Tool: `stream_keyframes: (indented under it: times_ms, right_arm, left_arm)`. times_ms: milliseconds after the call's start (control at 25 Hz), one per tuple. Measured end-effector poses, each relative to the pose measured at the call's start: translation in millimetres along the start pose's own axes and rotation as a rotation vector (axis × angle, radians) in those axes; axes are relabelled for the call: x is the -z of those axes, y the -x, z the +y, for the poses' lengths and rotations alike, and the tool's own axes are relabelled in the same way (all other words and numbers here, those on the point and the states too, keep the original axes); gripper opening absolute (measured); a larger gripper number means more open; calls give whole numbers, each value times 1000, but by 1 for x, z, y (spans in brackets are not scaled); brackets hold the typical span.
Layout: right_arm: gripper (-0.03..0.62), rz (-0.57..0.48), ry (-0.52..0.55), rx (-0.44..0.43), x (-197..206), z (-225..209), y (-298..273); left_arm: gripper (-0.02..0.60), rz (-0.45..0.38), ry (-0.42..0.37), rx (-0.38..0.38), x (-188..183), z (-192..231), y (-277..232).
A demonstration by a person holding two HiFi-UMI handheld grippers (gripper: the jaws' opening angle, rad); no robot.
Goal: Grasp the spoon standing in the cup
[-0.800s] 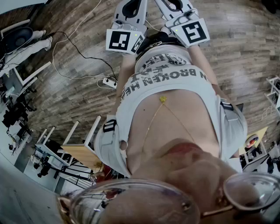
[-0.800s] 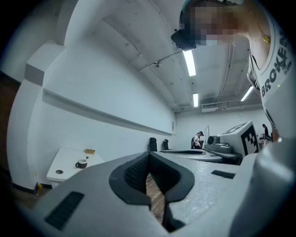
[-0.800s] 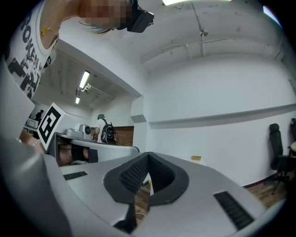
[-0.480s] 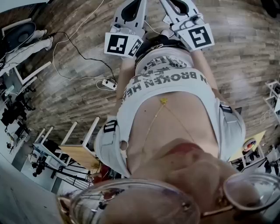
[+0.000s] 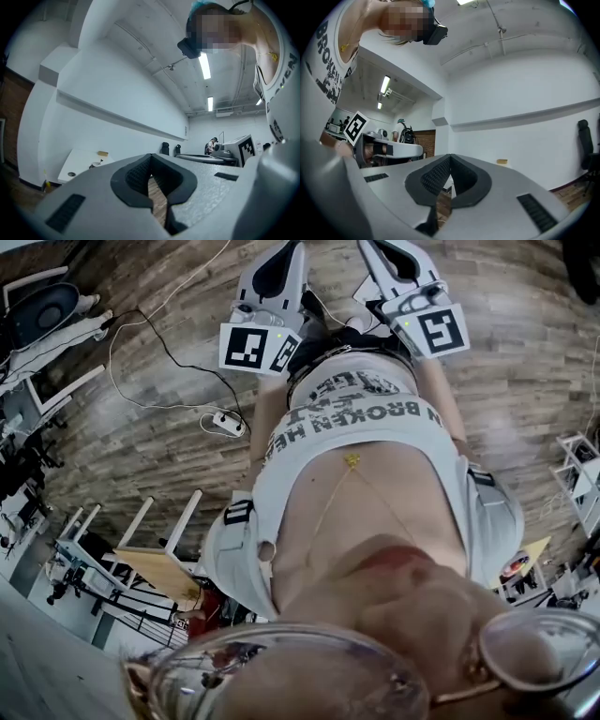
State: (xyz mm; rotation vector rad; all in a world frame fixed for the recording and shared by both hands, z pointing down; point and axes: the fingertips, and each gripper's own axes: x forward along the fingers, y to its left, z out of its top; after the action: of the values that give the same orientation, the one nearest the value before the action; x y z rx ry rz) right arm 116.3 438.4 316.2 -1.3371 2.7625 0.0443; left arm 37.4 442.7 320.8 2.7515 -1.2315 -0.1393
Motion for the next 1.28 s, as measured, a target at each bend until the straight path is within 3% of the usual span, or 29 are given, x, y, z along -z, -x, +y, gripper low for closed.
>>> stream_keyframes:
  times_ms: [200,440,640,960,1280]
  right_arm:
    - [6,-1,10,31,7,-19,-61]
    - [6,7,35,89,15,-43,-151]
    - [6,-18,33,133,18,-59,-209]
    - [6,22,58,151,25,-59,-259]
    - [6,28,57,173,25,-83,-269]
  left_arm:
    - [-9,14,-8,34,-5,56,-35]
    - [-9,13,-5,164,-17,125,-91]
    - [-9,25,-38,214,-22,174,-113]
    - [-9,30,-42,237,-28,226,-118]
    - [-9,7,-34,217,-35,242,-126]
